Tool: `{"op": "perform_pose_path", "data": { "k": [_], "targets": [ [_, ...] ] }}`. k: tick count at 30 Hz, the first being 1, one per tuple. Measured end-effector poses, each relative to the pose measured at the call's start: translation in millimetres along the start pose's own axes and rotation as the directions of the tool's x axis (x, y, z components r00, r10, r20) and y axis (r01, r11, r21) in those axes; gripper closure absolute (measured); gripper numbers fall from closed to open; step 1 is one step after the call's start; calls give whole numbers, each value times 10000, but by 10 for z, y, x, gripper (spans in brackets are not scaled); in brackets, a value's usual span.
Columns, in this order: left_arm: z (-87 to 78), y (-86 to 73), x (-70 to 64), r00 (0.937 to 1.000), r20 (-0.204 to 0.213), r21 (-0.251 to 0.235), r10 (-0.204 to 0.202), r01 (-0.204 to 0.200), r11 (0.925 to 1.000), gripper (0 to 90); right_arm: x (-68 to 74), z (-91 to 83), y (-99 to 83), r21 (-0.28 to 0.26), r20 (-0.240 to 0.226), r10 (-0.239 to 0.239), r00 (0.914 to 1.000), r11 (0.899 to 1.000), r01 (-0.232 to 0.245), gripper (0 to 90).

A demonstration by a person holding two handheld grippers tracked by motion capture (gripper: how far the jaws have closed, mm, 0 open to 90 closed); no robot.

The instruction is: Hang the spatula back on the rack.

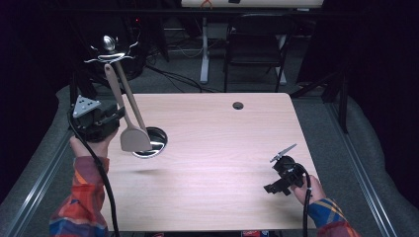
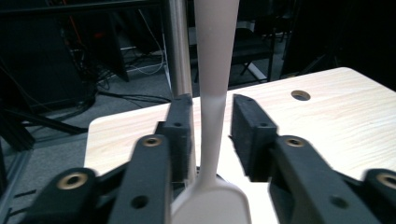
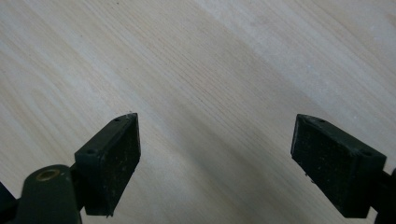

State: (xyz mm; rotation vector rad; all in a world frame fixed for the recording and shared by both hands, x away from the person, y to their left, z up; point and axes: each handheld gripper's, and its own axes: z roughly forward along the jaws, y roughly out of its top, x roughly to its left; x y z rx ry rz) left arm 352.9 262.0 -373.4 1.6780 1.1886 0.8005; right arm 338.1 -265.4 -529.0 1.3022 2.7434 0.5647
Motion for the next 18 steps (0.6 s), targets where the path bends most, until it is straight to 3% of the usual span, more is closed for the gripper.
{"op": "perform_pose_path", "data": {
  "k": [1,5,6,10,18],
  "targets": [
    [-9,-12,6,10000,-13,19,-84,84,10000,630,5,7,-8,-200,-96,168,9998,9997,-170,153],
    [-25,-61,26,9996,-93,237,-277,279,9993,474,-3,-15,-8,37,54,40,10000,10000,-40,153],
    [-30,-73,27,9995,-81,234,-304,306,9993,450,8,-4,-12,-119,-58,156,9999,9998,-157,153],
    [-70,-130,14,9997,-162,419,-189,195,9989,361,1,-4,-1,185,-96,-112,9999,9998,114,153],
    [-141,-274,-22,9999,-147,1132,61,-44,9936,275,12,-1,-2,113,-181,-50,9998,9999,52,153]
  ]
}}
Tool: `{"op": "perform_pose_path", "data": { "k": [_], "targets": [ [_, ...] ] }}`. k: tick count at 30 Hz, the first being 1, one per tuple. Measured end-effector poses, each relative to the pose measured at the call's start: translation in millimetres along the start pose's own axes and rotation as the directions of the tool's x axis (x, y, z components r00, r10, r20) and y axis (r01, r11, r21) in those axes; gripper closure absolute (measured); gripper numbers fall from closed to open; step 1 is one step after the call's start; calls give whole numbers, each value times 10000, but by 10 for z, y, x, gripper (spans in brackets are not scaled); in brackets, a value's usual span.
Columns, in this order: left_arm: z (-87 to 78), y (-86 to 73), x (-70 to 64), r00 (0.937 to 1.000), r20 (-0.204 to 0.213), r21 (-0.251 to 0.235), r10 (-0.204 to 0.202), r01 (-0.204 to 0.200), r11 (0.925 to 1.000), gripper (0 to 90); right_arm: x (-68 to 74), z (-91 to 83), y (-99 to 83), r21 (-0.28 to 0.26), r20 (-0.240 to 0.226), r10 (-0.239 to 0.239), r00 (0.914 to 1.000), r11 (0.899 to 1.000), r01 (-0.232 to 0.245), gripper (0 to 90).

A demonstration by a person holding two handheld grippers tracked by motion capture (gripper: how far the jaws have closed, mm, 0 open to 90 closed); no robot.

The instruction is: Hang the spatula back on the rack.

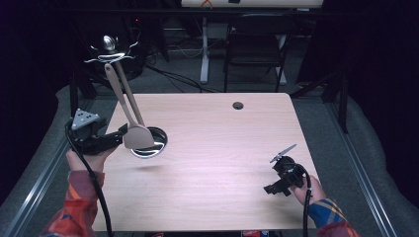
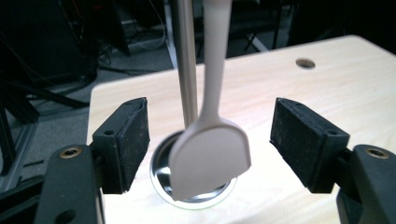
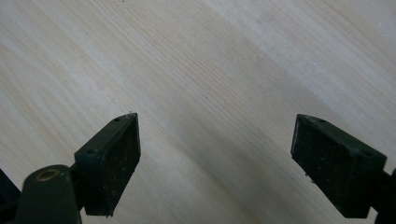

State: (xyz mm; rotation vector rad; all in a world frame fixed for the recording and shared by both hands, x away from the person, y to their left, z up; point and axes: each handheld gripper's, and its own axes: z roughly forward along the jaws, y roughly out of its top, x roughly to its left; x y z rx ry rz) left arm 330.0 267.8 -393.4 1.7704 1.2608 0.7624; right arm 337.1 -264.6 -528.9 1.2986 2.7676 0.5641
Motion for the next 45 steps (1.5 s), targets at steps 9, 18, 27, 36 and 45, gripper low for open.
{"op": "perform_pose_path", "data": {
  "k": [9,18,27,36,45],
  "targets": [
    [-38,-262,-69,9995,-5,606,310,-309,9977,201,3,5,3,140,-37,-103,9999,9998,103,153],
    [-75,-525,-73,9992,141,1276,383,-398,9910,143,15,22,2,230,-65,-104,9999,9997,106,153],
    [19,-730,-87,9986,405,2384,349,-436,9702,50,20,23,1,296,-14,-112,9999,9995,112,153],
    [182,-989,-171,9958,792,3671,448,-709,9275,0,31,36,-3,226,-9,-69,10000,9997,69,153],
    [310,-1188,-216,9918,1138,4419,582,-1030,8911,0,32,42,-1,333,37,-158,9999,9993,156,153]
  ]
}}
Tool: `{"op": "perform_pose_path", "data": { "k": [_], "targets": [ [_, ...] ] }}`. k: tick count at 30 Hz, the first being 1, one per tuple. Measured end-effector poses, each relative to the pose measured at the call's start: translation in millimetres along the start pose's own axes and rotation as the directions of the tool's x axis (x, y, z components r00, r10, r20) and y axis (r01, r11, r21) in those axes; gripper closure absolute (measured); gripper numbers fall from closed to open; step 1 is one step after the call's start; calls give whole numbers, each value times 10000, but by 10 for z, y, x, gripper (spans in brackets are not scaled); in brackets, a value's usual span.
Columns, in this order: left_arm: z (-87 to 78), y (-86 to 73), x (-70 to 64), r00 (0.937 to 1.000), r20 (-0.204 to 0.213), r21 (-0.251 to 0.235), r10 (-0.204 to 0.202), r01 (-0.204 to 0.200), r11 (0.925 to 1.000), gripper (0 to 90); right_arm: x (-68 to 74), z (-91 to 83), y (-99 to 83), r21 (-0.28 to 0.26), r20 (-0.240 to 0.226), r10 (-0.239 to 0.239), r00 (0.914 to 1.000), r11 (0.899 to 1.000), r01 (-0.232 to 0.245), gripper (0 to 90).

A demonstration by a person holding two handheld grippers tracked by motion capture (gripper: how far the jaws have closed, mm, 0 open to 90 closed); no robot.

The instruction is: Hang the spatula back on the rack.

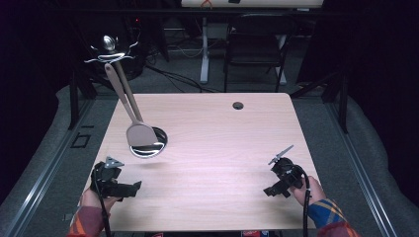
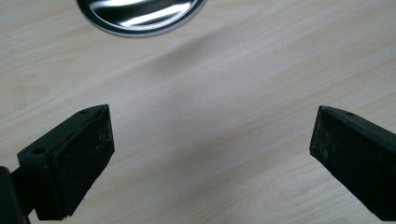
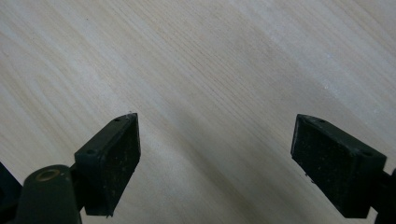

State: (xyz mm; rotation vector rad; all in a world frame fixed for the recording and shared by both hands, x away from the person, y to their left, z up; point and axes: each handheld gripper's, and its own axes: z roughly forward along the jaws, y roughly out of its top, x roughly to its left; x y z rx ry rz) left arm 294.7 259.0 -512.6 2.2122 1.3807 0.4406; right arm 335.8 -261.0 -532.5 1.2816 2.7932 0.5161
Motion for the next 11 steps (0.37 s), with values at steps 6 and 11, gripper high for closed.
{"op": "perform_pose_path", "data": {
  "k": [6,11],
  "targets": [
    [170,-18,51,9993,366,771,27,-55,9970,0,-3,6,14,223,-26,-157,9999,9996,158,154],
    [225,-36,110,9990,414,1046,-164,120,9944,0,-2,17,9,122,-18,-75,10000,9999,75,153]
  ]
}}
